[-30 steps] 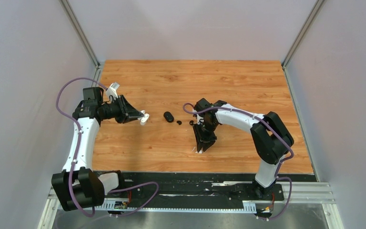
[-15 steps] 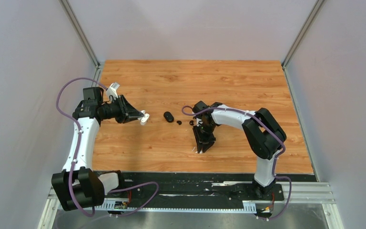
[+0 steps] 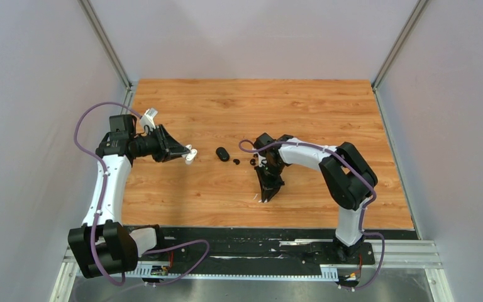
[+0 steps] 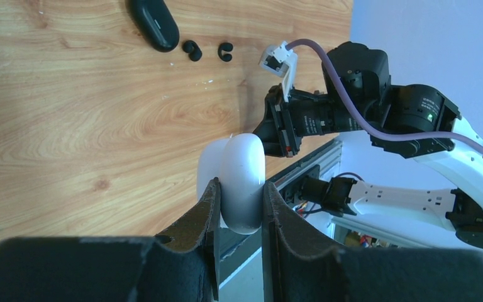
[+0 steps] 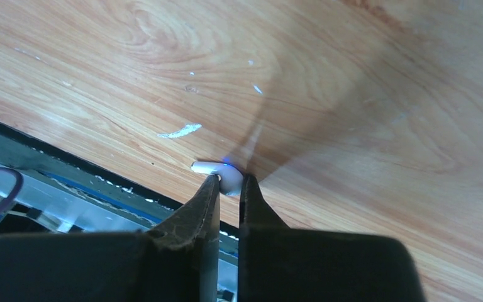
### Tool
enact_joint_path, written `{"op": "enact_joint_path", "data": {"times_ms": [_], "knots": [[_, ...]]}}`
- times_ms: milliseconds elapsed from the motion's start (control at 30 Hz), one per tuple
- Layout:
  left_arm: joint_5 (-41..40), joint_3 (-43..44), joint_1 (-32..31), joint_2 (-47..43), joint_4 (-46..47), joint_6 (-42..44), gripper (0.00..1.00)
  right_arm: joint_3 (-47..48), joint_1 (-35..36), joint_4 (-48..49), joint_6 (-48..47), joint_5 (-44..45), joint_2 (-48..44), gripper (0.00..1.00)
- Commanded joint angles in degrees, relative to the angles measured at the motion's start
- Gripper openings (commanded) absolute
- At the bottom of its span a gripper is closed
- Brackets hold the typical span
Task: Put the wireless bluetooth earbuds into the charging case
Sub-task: Pick up the earbud from the center of the board, then place the earbud in the charging case.
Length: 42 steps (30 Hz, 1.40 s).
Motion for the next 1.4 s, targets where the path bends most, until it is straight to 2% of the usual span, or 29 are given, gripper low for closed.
{"op": "enact_joint_path", "data": {"times_ms": [0,100,200,300,433,500,567,800,967,1200,1367], "knots": [[1.16,1.6,0.28,0.49,1.68,0.2,0.0,4.34,0.06,1.47,-7.07,1.84,-2.68,0.0],[1.28,2.36,-0.93,1.93,0.86,1.72,0.0,10.83,1.49,0.89,-18.42,2.86,-8.36,0.0],[0.88,3.8,-3.27,4.43,0.86,2.55,0.0,14.49,5.52,4.49,-34.56,9.2,-13.55,0.0],[1.21,5.48,-5.75,7.53,1.38,1.95,0.0,9.25,9.57,18.7,-51.56,15.47,-21.13,0.0],[3.27,7.62,-7.84,11.1,2.2,-0.39,0.0,-4.64,14.2,47.36,-77.52,18.46,-28.67,0.0],[4.08,8.32,-8.57,12.01,2.79,-1.23,0.0,-8.96,14.98,58.28,-85.48,16.99,-30.13,0.0],[4.9,8.61,-9.59,12.29,3.39,-1.9,0.0,-10.37,16.06,63.53,-90.72,16.76,-29.71,0.0],[7.45,7.79,-11.37,11.25,4.02,-3.71,0.0,-8.64,19.81,68.65,-95.67,18.35,-25.81,0.0],[8.28,5.77,-11.49,10.15,5.53,-6.16,0.0,-8.2,21.33,70.08,-94.27,17.46,-24.48,0.0],[9.14,4.83,-11.45,9.66,7.7,-8.29,0.0,-9.78,21.72,66.16,-94.98,10.51,-25.24,0.0],[10.48,3.85,-11.45,8.85,8.66,-9.84,0.0,-10.88,22.04,65.64,-96.69,10.2,-24.8,0.0]]}}
